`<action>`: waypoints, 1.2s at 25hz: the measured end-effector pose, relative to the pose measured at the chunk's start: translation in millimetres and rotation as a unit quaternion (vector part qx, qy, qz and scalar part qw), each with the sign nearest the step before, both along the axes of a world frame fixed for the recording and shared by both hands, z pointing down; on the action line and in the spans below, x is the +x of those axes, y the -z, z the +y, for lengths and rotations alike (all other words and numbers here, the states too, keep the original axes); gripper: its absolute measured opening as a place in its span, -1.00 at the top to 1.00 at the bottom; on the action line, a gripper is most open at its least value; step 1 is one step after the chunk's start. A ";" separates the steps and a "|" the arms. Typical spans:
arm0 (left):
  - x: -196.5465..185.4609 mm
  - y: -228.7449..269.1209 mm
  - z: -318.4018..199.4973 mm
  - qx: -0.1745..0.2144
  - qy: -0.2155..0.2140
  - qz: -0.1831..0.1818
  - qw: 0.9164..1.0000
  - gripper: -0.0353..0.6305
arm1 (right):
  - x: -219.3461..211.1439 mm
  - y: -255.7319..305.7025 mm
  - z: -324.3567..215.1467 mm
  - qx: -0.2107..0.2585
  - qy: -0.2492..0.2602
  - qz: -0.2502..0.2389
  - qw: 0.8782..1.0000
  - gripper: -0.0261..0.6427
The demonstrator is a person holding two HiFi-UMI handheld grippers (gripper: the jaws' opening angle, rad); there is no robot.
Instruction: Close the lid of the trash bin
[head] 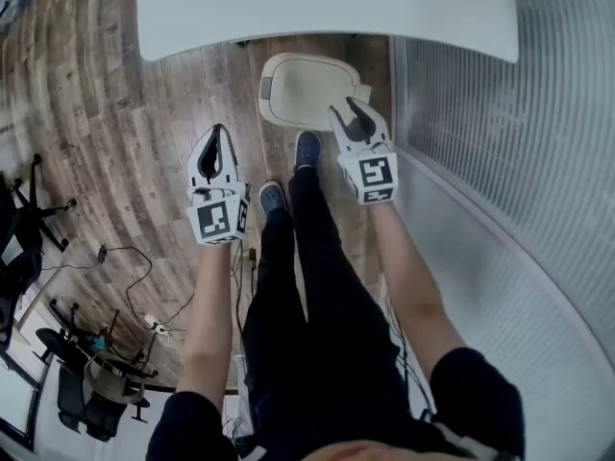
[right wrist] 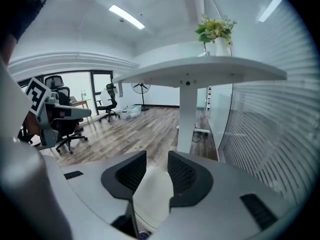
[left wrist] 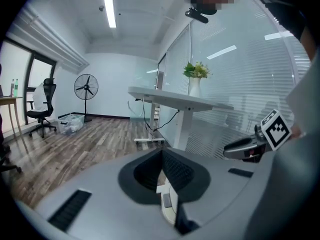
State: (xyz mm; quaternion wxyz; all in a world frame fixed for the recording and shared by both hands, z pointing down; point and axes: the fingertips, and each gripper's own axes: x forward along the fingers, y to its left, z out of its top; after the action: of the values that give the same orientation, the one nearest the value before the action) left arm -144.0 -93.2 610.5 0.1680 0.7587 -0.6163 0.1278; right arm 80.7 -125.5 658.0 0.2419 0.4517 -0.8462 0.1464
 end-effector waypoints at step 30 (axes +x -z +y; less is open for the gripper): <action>25.5 254.9 153.8 0.087 -0.114 0.026 0.989 0.88 | 12.9 281.6 202.8 0.114 -0.031 -0.047 0.992 0.11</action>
State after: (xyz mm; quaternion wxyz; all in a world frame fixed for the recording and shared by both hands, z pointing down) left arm -118.5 60.6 355.6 0.1022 0.8386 -0.5302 0.0723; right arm 93.6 77.2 376.4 0.1437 0.4952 -0.8533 0.0775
